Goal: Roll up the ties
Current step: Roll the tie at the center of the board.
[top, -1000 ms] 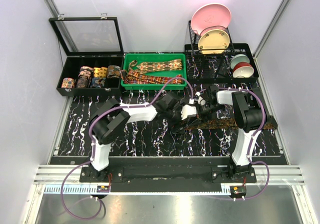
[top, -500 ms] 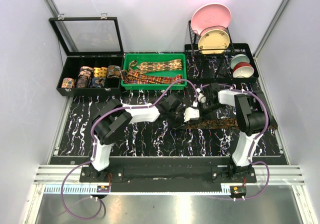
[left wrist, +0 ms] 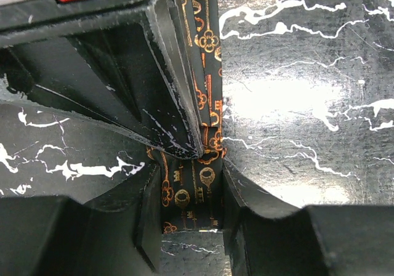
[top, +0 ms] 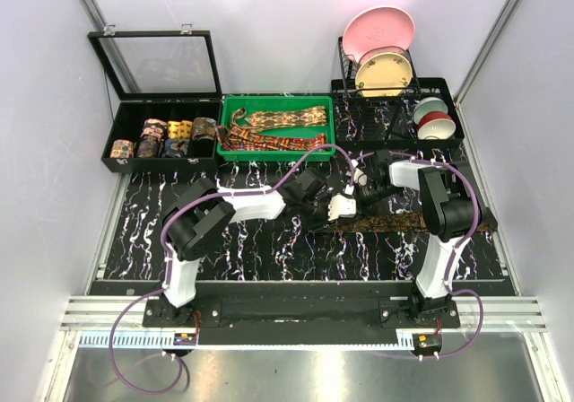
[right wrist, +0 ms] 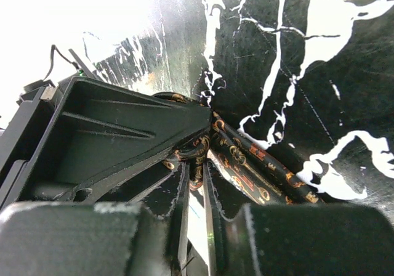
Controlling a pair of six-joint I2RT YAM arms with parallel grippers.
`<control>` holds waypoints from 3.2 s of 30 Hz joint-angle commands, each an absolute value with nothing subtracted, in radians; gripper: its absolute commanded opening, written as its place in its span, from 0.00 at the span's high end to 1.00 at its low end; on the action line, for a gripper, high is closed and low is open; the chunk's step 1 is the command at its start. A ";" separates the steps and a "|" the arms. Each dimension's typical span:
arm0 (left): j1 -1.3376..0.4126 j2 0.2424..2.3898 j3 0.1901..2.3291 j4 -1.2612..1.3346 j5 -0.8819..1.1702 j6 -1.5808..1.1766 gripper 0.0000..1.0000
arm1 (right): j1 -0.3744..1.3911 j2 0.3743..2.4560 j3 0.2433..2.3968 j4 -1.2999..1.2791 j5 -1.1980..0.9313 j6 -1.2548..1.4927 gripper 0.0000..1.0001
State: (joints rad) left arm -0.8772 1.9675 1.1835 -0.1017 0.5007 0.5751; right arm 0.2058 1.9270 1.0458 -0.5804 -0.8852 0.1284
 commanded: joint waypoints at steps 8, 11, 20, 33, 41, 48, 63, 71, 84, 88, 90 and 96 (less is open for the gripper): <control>-0.876 1.967 1.144 -0.241 0.494 0.588 0.60 | 0.209 1.930 1.063 -0.551 -0.842 0.132 1.00; -0.867 1.934 1.126 -0.221 0.521 0.580 0.39 | 0.209 1.937 1.060 -0.532 -0.776 0.130 1.00; -0.828 1.835 1.106 -0.068 0.586 0.454 0.01 | 0.212 2.003 1.068 -0.555 -0.712 0.138 1.00; -0.788 1.499 0.749 0.547 0.459 0.220 0.01 | 0.213 2.022 1.075 -0.578 -0.689 0.120 1.00; -0.732 1.627 0.853 0.331 0.809 0.301 0.01 | 0.224 2.063 1.114 -0.621 -0.715 0.075 1.00; -0.739 1.775 0.784 0.641 0.753 0.304 0.01 | 0.241 2.080 1.115 -0.649 -0.716 0.071 1.00; -0.758 1.933 0.738 0.838 0.721 0.221 0.30 | 0.249 2.102 1.111 -0.641 -0.721 0.095 1.00; -0.779 1.941 0.813 0.648 0.668 0.287 0.43 | 0.250 2.095 1.106 -0.635 -0.723 0.094 1.00; -0.804 1.956 0.879 0.496 0.641 0.305 0.75 | 0.252 2.086 1.103 -0.630 -0.729 0.094 1.00; -0.819 1.922 0.920 0.294 0.554 0.368 0.89 | 0.250 2.036 1.100 -0.644 -0.745 0.092 0.88; -0.825 1.924 0.975 0.188 0.523 0.393 0.92 | 0.245 1.999 1.097 -0.652 -0.758 0.095 0.84; -0.850 1.919 1.058 -0.122 0.410 0.477 0.94 | 0.199 1.908 1.097 -0.730 -0.801 0.065 0.71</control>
State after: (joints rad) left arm -0.8341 1.9190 1.0103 0.1661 0.5663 0.3897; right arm 0.2214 1.9774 1.1049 -0.6788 -0.8246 0.1097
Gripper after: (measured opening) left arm 0.297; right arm 0.261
